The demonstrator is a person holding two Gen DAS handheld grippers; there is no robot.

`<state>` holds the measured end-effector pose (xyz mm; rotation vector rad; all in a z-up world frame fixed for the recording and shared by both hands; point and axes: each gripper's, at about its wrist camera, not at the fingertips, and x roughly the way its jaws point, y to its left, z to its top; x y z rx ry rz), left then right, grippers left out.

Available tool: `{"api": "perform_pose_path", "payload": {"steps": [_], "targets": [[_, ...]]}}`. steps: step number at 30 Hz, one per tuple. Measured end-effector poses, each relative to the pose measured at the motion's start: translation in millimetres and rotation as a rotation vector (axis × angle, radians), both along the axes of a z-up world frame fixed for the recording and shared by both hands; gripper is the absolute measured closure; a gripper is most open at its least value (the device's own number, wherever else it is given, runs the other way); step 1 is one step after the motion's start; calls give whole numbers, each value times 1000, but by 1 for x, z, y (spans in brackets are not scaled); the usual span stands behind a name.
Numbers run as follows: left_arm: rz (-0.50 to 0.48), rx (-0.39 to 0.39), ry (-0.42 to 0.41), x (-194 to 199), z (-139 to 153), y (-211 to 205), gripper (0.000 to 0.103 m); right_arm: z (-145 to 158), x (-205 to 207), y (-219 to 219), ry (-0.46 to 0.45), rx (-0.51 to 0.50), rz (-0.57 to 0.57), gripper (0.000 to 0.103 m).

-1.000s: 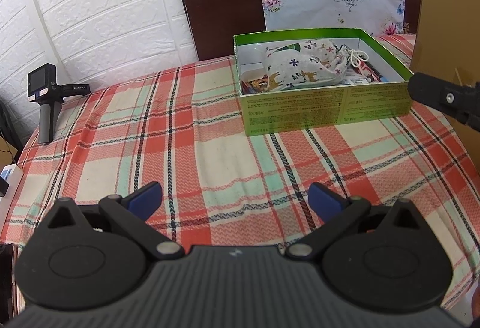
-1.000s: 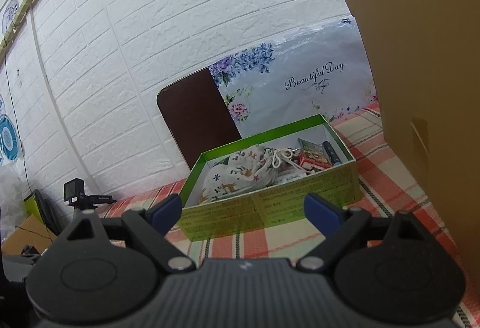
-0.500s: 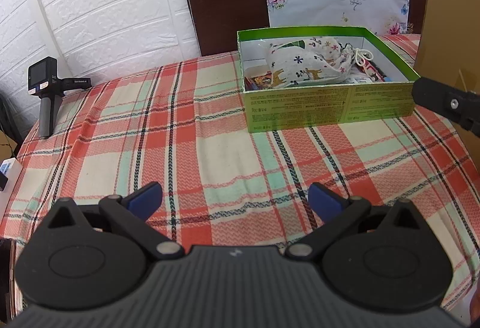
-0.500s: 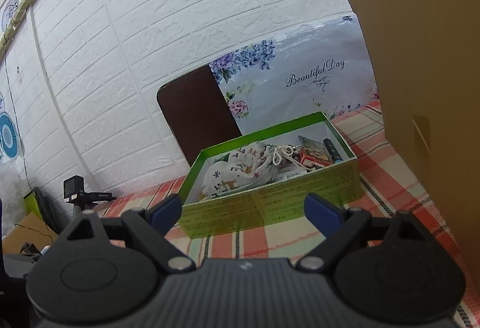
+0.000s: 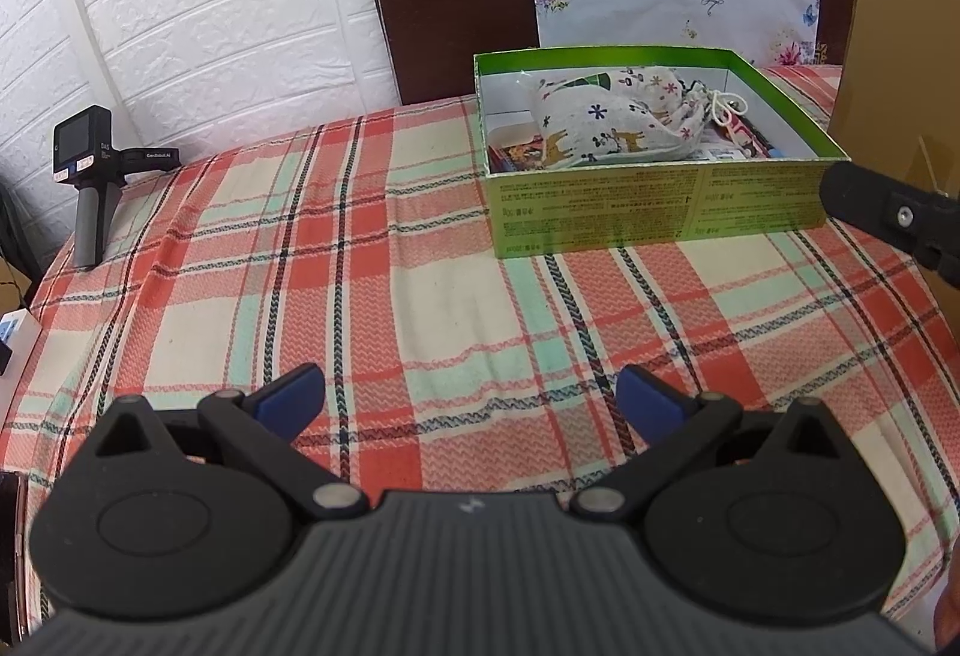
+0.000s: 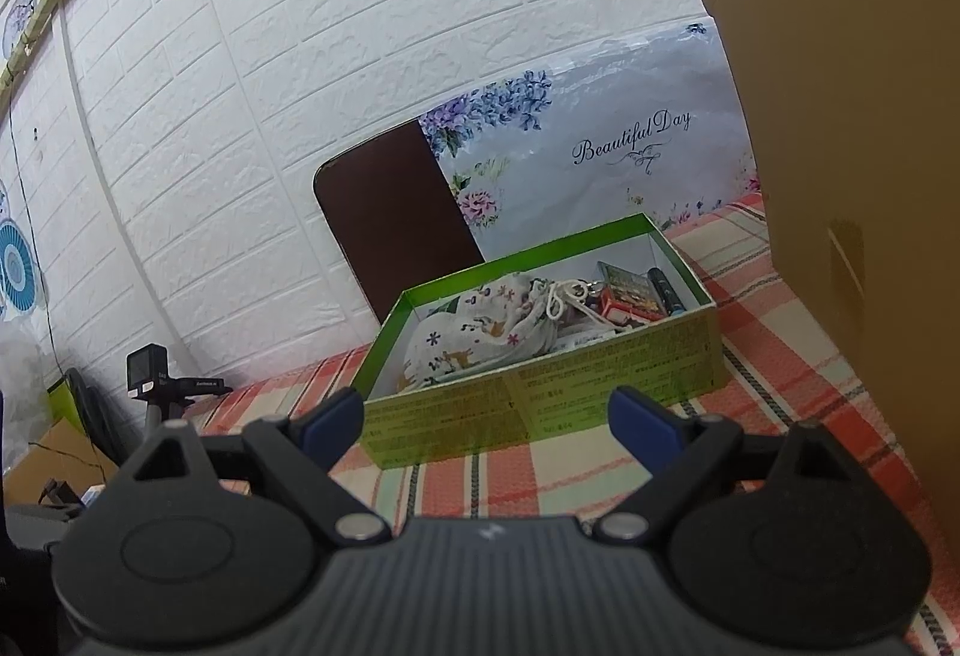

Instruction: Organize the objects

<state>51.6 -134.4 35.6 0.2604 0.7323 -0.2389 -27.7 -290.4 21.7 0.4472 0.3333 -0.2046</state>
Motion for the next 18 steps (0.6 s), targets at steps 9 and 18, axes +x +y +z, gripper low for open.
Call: {"api": "perform_pose_path", "payload": {"steps": [9,18], "targets": [[-6,-14,20,3,2,-1,0,4,3,3,3,-19,13,11],[3,-29,27,4,4,1,0,3,4,-1,9,-5,13,11]]}}
